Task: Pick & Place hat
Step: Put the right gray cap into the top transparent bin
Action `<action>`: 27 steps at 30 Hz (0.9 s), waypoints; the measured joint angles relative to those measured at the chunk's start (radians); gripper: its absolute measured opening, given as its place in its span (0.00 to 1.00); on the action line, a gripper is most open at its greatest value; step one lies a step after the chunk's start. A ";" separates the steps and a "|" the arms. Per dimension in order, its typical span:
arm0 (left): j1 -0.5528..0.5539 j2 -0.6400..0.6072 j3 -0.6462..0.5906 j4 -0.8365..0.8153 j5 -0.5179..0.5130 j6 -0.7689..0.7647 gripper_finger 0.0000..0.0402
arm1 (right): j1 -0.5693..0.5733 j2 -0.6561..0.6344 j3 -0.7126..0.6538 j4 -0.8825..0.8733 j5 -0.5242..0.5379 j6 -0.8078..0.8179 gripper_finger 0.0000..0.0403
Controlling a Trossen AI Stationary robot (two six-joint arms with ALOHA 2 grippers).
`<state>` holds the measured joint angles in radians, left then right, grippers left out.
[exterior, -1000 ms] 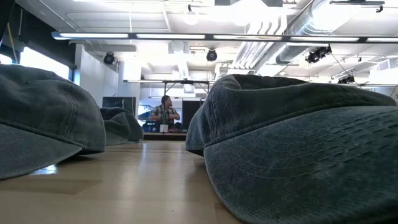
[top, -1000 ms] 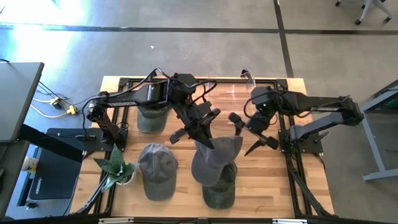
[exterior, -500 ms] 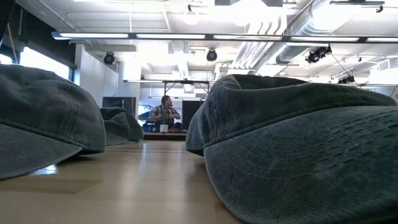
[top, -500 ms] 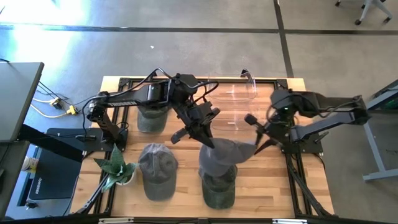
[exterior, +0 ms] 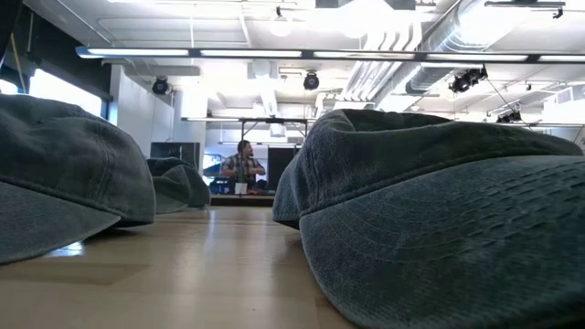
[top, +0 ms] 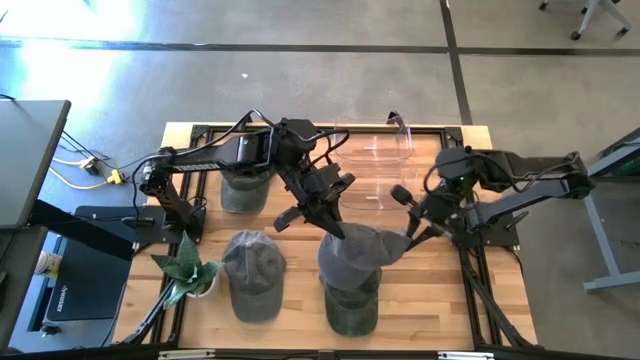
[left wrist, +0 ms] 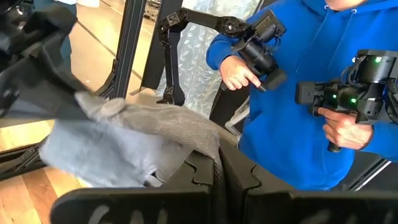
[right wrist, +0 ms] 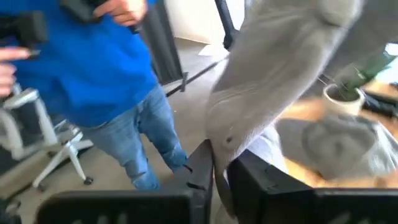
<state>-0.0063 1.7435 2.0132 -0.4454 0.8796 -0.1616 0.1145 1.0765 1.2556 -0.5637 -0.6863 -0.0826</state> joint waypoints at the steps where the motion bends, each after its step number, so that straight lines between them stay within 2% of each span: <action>1: 0.000 0.000 0.000 0.000 -0.006 0.000 0.00 | -0.007 0.004 0.000 0.001 0.003 0.019 0.13; 7: 0.000 0.000 0.000 -0.001 -0.026 0.000 0.00 | -0.040 0.048 0.000 0.077 0.011 0.106 0.32; 13: 0.000 -0.001 0.000 -0.024 -0.042 0.011 0.00 | -0.056 0.109 0.000 0.180 -0.086 0.186 0.49; 17: 0.000 -0.001 0.000 -0.047 -0.052 0.029 0.00 | -0.056 0.128 0.000 0.240 -0.082 0.257 0.52; 23: 0.000 -0.001 0.000 -0.046 -0.056 0.030 0.00 | -0.076 0.129 0.000 0.158 0.118 0.381 0.51; 25: 0.000 -0.001 0.000 -0.045 -0.055 0.030 0.00 | -0.077 0.131 0.000 0.153 0.127 0.374 0.51; 27: 0.000 -0.001 0.000 -0.044 -0.051 0.030 0.00 | -0.075 0.139 0.000 0.188 0.093 0.356 0.52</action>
<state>-0.0067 1.7424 2.0132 -0.4896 0.8283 -0.1318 0.0391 1.2152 1.2552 -0.3758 -0.5931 0.2736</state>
